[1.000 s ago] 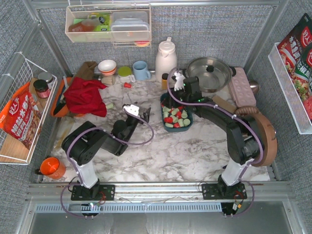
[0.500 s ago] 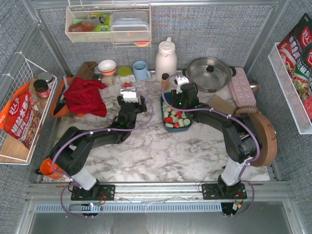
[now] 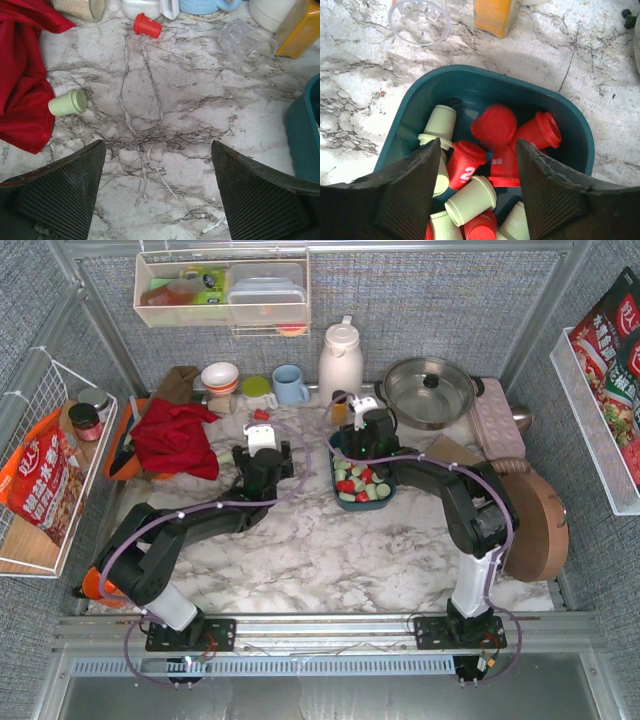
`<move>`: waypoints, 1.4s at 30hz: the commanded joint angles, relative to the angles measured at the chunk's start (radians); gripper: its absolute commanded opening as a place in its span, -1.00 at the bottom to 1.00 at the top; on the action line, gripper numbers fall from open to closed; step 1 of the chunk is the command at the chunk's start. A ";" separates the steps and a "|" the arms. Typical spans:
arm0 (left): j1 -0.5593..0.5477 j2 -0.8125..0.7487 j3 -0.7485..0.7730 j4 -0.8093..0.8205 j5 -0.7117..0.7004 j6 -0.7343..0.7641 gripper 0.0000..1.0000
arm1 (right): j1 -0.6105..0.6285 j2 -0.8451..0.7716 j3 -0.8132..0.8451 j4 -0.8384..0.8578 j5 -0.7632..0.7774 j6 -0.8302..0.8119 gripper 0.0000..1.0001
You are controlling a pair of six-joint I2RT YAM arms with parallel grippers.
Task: Mix the coffee capsules in the storage basket
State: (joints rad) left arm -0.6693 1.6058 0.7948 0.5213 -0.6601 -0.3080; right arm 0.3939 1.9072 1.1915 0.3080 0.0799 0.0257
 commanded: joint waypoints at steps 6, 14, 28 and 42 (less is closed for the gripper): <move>0.009 -0.028 0.020 -0.069 -0.026 -0.035 0.90 | 0.007 -0.067 0.014 -0.060 -0.008 -0.051 0.92; 0.031 -0.066 0.010 -0.138 -0.026 -0.083 0.95 | 0.033 -0.197 -0.022 -0.064 0.064 -0.081 0.98; 0.213 -0.042 0.124 -0.361 0.140 -0.096 0.99 | 0.058 -0.524 -0.187 -0.057 0.395 0.148 0.98; 0.521 0.250 0.485 -0.625 0.562 0.027 0.93 | 0.076 -0.712 -0.508 -0.046 0.156 0.296 0.98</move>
State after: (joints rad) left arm -0.1757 1.7874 1.1942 -0.0269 -0.2577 -0.3431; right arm 0.4583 1.1976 0.7055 0.1852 0.2920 0.2806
